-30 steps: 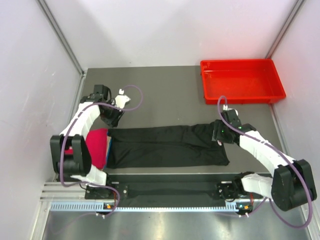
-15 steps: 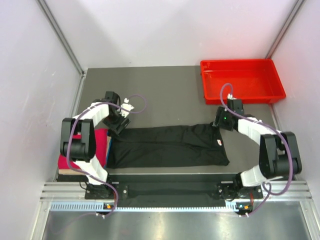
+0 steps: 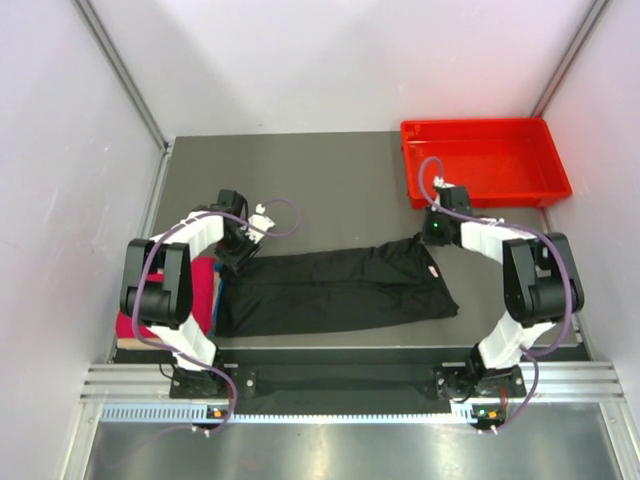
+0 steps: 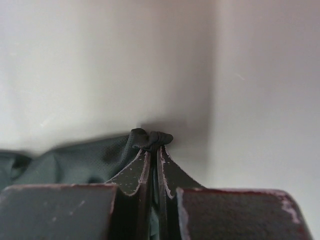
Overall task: Fold and stack the t-shirts
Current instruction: Fold the tshirt
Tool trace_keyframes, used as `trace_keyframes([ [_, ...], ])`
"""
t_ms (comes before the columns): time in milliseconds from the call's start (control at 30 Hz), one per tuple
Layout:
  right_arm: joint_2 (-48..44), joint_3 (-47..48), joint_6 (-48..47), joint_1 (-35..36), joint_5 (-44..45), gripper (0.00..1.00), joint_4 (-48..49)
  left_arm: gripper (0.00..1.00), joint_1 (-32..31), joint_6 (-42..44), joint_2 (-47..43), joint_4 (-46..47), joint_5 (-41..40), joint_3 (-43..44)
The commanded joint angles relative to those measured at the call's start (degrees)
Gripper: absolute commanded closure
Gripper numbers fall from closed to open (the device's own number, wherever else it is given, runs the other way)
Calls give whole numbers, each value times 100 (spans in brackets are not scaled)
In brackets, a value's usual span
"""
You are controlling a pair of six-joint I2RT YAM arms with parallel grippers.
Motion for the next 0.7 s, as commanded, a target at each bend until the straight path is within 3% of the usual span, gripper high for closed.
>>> trace_keyframes([
  [0,248,551,-332,341,55,100,-46,58,-80,26,-28,-139,168,-341],
  [333,1417,2370,-578,1010,222,100,-828,59,-80,70,-406,-306,18,-543],
  [667,3270,5181,-544,1238,-155,100,-1768,58,-123,17,-740,-517,590,-473],
])
